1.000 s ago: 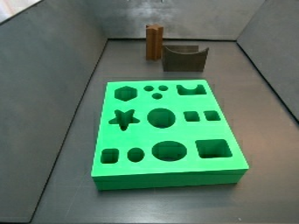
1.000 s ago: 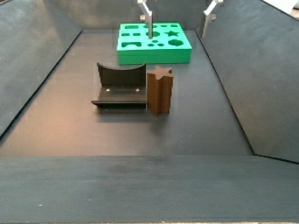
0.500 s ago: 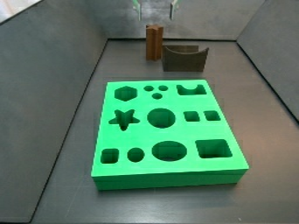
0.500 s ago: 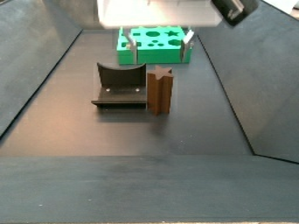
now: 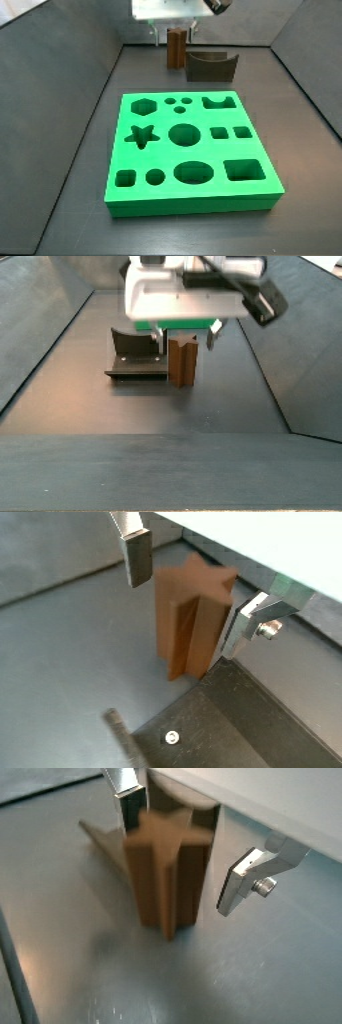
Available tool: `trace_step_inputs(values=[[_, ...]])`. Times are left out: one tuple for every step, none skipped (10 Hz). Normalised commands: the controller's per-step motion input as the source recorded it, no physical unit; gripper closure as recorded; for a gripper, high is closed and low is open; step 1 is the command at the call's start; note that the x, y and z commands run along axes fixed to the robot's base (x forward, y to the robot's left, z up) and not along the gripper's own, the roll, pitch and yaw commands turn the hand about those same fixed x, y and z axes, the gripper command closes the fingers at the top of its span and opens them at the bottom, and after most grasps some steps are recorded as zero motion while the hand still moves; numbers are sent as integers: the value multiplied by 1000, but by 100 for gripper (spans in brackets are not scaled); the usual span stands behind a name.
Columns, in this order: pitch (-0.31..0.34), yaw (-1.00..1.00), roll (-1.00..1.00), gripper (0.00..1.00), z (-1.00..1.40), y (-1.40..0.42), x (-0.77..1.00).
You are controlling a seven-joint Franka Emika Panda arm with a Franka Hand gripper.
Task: Pick up the star object. Move up. Move to above the board. Insert the star object.
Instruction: Pick up the star object.
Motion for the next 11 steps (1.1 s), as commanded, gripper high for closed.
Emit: trace_step_inputs(values=[[-120,369,1,0,-531,257,0],[0,0,9,0,0,0,0],[0,0,44,0,0,0,0],[0,0,0,100,0,0,0],[0,0,0,100,0,0,0],[0,0,0,100,0,0,0],[0,0,0,100,0,0,0],[0,0,0,100,0,0,0],[0,0,0,100,0,0,0],[0,0,0,100,0,0,0],[0,0,0,100,0,0,0]])
